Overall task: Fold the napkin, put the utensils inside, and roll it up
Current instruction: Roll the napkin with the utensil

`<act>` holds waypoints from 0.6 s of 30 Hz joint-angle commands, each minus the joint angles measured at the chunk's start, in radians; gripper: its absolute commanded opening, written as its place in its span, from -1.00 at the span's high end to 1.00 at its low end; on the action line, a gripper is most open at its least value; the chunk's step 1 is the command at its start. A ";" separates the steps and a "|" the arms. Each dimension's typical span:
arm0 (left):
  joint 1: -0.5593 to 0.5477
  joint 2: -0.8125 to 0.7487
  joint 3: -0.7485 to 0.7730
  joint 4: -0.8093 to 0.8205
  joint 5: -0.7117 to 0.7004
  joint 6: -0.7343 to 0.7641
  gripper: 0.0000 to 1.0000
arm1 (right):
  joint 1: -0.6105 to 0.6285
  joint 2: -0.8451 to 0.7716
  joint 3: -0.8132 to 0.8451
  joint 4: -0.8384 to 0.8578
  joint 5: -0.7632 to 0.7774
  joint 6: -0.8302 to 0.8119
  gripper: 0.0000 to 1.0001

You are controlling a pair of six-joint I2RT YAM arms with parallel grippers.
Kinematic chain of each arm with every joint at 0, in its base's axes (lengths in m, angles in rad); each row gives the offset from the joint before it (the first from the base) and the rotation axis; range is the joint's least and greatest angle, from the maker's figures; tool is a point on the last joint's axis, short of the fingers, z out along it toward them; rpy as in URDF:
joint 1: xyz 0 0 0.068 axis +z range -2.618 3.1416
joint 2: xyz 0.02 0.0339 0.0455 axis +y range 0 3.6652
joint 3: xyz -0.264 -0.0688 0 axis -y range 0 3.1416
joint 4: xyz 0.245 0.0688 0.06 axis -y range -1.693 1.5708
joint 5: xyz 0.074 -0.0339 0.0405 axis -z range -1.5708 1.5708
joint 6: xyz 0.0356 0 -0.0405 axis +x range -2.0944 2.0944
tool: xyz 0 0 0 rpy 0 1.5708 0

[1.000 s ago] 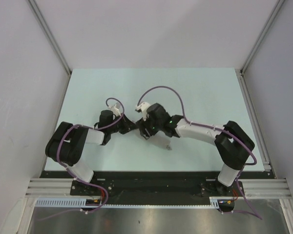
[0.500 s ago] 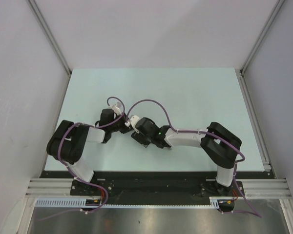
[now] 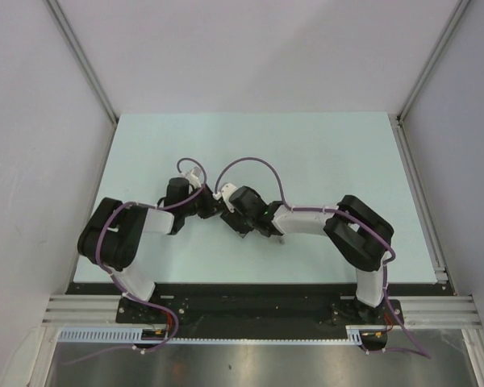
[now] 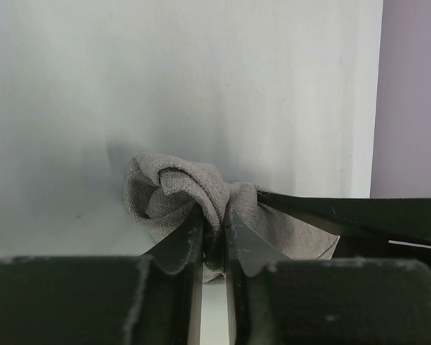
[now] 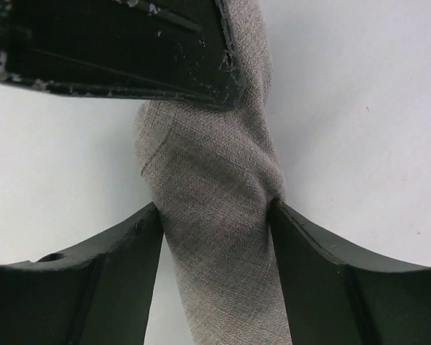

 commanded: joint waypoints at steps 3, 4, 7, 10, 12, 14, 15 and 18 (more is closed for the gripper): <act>0.002 -0.024 0.050 0.030 -0.019 0.001 0.18 | -0.076 0.079 0.004 -0.066 -0.128 0.064 -0.20; 0.003 -0.036 0.053 0.022 -0.023 0.000 0.07 | -0.084 0.081 0.005 -0.069 -0.150 0.074 -0.15; 0.020 -0.062 0.063 0.001 -0.052 -0.002 -0.25 | -0.136 0.082 0.007 -0.090 -0.283 0.100 0.07; 0.043 -0.100 0.061 -0.025 -0.078 0.007 -0.37 | -0.193 0.090 0.004 -0.098 -0.439 0.143 0.18; 0.052 -0.127 0.056 -0.054 -0.100 0.032 -0.40 | -0.216 0.093 -0.002 -0.095 -0.540 0.166 0.22; 0.052 -0.142 0.041 -0.070 -0.115 0.053 -0.41 | -0.244 0.102 -0.008 -0.084 -0.599 0.181 0.23; 0.052 -0.153 0.015 -0.067 -0.121 0.058 -0.42 | -0.266 0.110 -0.008 -0.069 -0.690 0.205 0.24; 0.052 -0.141 -0.011 -0.041 -0.103 0.057 -0.42 | -0.291 0.134 -0.010 -0.037 -0.800 0.242 0.24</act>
